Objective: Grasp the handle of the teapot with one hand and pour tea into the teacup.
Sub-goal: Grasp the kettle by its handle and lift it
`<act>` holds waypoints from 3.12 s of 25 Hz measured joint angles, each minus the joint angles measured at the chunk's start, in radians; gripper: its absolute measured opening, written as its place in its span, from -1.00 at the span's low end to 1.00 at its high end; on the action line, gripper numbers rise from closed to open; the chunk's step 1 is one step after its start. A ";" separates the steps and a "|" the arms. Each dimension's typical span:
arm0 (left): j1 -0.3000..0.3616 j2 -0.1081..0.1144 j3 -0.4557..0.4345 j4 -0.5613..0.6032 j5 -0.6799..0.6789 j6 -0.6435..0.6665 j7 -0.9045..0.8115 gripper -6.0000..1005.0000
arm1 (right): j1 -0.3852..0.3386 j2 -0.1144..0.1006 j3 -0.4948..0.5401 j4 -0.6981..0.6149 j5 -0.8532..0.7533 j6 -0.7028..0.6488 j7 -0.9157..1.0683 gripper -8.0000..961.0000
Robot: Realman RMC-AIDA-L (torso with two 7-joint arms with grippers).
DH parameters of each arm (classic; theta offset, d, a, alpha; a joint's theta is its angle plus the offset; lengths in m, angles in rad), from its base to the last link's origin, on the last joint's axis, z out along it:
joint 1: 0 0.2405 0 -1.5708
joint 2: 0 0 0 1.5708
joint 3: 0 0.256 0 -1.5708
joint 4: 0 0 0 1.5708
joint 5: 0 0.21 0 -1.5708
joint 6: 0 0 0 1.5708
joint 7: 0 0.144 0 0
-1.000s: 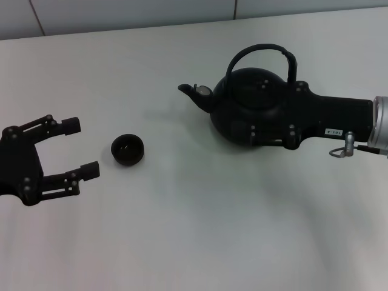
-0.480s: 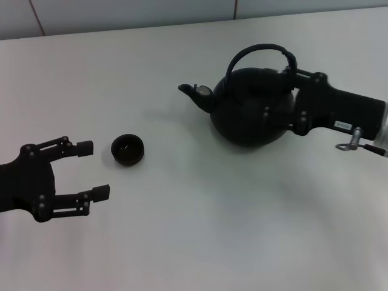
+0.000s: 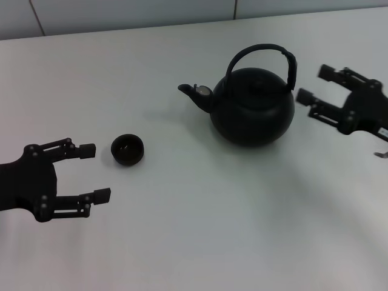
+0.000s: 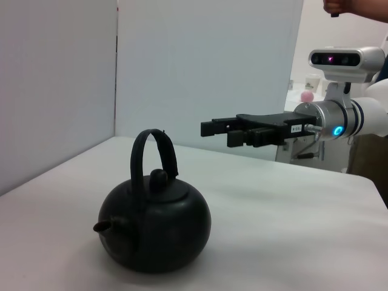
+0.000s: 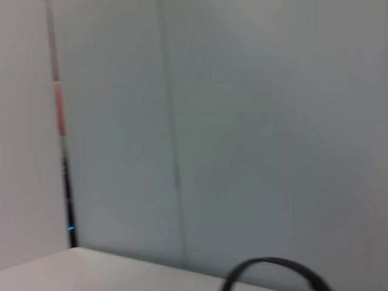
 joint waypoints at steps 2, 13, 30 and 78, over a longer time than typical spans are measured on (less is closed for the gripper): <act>-0.006 -0.002 -0.009 0.000 0.015 0.000 0.000 0.72 | -0.007 0.000 0.036 0.013 0.000 0.003 -0.005 0.48; -0.028 -0.010 -0.034 -0.004 0.047 -0.002 -0.002 0.72 | 0.053 0.000 0.073 0.121 0.007 0.085 -0.023 0.46; -0.035 -0.008 -0.046 -0.004 0.047 -0.019 -0.013 0.72 | 0.192 -0.002 0.063 0.230 0.019 0.286 -0.064 0.41; -0.041 -0.004 -0.072 -0.004 0.078 -0.057 -0.014 0.72 | 0.223 -0.002 0.065 0.246 0.036 0.350 -0.063 -0.73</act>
